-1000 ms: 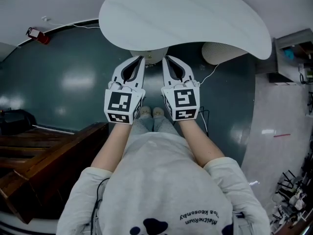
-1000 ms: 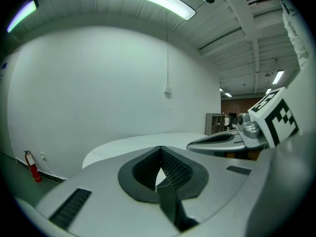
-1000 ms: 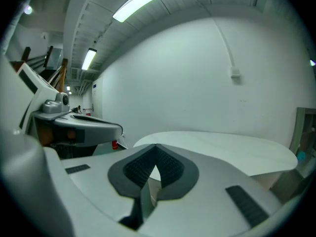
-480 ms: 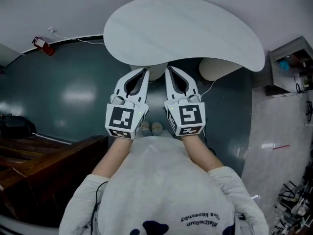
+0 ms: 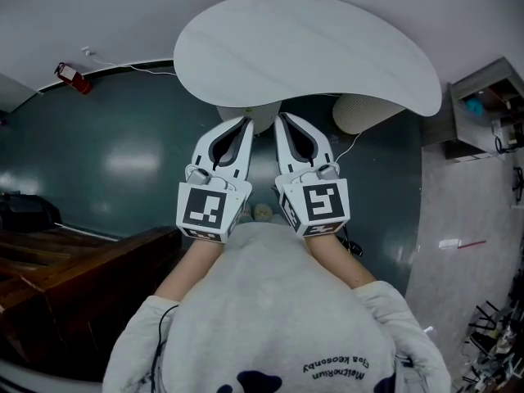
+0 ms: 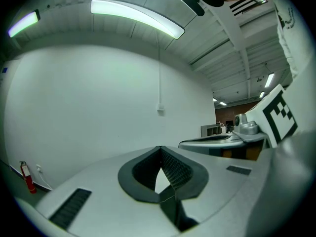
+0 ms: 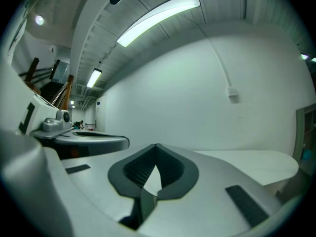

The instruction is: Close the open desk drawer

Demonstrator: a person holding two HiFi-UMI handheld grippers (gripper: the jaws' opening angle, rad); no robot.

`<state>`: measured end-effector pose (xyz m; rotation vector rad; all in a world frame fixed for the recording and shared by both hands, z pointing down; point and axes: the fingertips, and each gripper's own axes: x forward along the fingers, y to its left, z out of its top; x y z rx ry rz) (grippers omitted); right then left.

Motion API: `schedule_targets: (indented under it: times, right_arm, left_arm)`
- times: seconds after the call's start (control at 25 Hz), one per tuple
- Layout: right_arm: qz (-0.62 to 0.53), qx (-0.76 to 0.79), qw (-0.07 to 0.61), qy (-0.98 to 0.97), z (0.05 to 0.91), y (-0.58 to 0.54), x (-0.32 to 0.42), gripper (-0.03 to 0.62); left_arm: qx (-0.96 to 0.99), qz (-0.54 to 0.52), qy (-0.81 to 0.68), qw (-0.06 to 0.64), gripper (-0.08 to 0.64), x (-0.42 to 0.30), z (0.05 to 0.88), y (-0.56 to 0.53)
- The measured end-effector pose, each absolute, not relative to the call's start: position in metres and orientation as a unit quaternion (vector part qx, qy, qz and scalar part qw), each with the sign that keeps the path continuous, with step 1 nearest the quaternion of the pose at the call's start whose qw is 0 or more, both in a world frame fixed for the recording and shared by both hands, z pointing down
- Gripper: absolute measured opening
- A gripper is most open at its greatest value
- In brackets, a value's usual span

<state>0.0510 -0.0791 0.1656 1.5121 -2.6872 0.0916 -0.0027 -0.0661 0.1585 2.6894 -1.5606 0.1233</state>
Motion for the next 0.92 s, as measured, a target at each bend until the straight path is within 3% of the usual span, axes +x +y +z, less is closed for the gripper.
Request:
schedule_targets:
  times: [0.92]
  right_arm:
    - [0.033,0.489,0.041,-0.870,0.178,-0.074,0.051,0.015]
  left_arm:
    - [0.868,0.047,-0.494,0.031,0.011,-0.003,0.170,-0.062]
